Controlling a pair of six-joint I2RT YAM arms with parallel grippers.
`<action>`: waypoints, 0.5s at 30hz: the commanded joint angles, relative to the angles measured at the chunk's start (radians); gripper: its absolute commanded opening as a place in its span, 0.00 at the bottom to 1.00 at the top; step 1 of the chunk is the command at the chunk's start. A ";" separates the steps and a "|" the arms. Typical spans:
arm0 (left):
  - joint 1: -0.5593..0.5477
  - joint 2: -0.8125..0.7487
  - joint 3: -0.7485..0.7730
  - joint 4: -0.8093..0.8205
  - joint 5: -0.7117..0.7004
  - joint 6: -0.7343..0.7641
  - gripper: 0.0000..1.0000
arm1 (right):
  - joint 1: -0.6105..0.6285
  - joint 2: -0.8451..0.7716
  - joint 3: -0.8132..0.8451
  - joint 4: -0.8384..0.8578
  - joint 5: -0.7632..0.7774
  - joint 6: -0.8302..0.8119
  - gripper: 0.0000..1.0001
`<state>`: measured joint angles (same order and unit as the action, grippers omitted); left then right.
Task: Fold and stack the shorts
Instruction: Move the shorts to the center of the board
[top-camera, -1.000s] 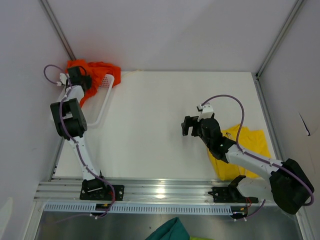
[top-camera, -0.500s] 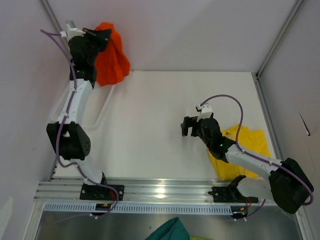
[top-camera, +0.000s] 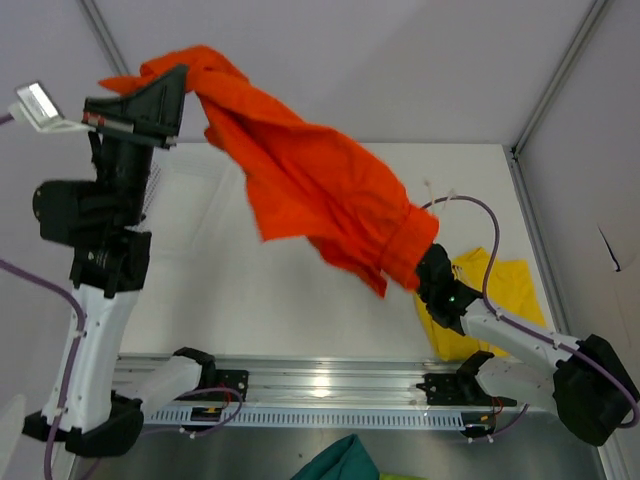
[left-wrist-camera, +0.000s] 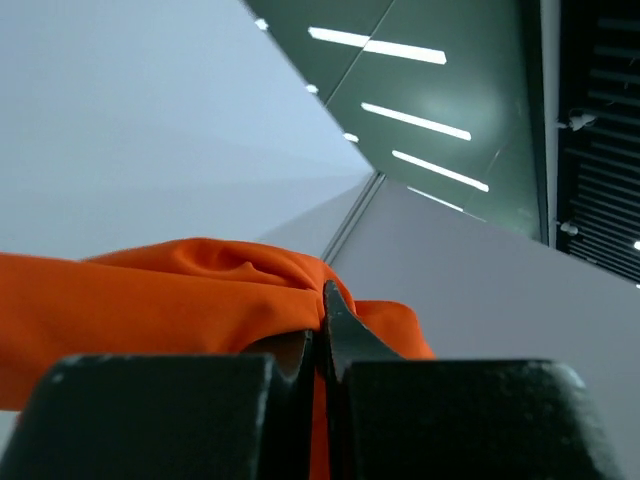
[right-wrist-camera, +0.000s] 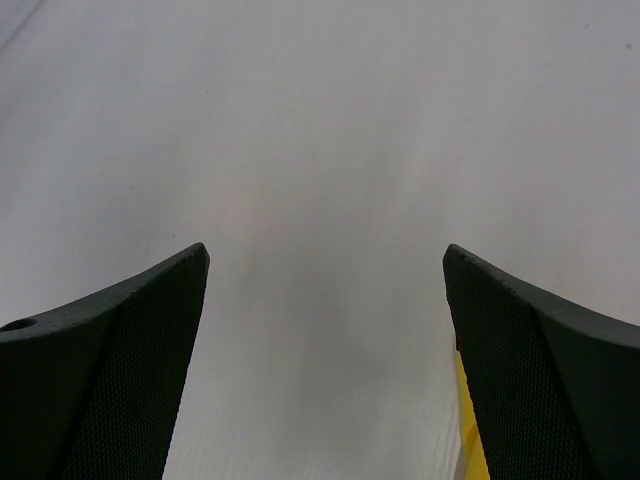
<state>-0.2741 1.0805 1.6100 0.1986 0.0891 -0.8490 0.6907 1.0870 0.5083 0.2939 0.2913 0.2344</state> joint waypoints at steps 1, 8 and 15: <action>-0.007 -0.121 -0.243 0.004 -0.032 -0.088 0.00 | -0.006 -0.076 -0.030 0.065 0.074 0.002 0.99; -0.071 -0.252 -0.864 0.149 -0.048 -0.157 0.00 | -0.100 -0.105 -0.059 0.060 0.026 0.068 0.99; -0.105 0.235 -0.657 -0.140 0.089 0.051 0.51 | -0.125 -0.047 -0.037 0.077 -0.108 0.059 1.00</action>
<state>-0.3458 1.1698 0.6571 0.2134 0.0986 -0.9123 0.5701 1.0195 0.4534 0.3145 0.2516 0.2886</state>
